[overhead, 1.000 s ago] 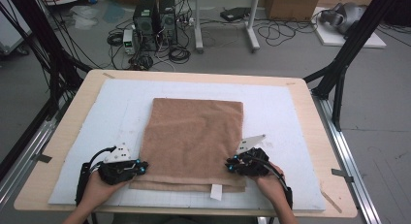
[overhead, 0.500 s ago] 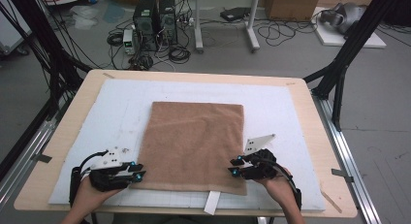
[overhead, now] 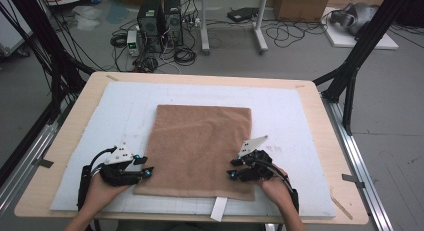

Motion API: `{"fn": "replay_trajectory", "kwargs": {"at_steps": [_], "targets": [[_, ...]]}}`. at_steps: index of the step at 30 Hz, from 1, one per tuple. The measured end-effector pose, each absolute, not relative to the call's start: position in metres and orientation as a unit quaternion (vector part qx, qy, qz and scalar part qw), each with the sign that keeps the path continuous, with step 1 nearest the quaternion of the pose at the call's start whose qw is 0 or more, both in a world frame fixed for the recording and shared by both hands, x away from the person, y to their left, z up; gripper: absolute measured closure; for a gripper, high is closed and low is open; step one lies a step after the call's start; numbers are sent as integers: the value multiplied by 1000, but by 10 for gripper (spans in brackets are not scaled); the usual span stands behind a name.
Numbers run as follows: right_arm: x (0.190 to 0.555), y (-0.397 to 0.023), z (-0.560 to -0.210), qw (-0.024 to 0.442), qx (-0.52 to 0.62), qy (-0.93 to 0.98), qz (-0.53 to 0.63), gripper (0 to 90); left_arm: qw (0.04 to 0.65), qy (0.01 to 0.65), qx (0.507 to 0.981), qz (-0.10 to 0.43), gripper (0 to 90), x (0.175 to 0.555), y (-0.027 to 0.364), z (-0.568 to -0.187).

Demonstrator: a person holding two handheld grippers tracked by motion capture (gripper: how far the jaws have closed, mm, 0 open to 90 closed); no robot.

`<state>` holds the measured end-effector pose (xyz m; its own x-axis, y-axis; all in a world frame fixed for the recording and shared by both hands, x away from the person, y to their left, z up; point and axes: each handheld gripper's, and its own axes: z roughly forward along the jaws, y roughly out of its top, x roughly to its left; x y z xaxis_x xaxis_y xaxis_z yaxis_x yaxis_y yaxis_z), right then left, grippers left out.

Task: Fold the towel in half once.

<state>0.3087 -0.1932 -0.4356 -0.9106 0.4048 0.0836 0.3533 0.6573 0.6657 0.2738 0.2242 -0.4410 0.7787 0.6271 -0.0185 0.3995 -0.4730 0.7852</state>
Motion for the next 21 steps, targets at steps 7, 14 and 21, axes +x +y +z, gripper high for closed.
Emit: {"fn": "replay_trajectory", "kwargs": {"at_steps": [7, 14, 21], "targets": [[300, -201, -436, 34, 207, 908, 363, 617, 404, 304, 852, 132, 542, 274, 223, -443], [301, -207, -433, 24, 217, 898, 382, 533, 414, 311, 845, 133, 526, 275, 225, -440], [314, -214, -421, 51, 249, 879, 403, 374, 432, 326, 830, 136, 477, 282, 227, -434]]}}
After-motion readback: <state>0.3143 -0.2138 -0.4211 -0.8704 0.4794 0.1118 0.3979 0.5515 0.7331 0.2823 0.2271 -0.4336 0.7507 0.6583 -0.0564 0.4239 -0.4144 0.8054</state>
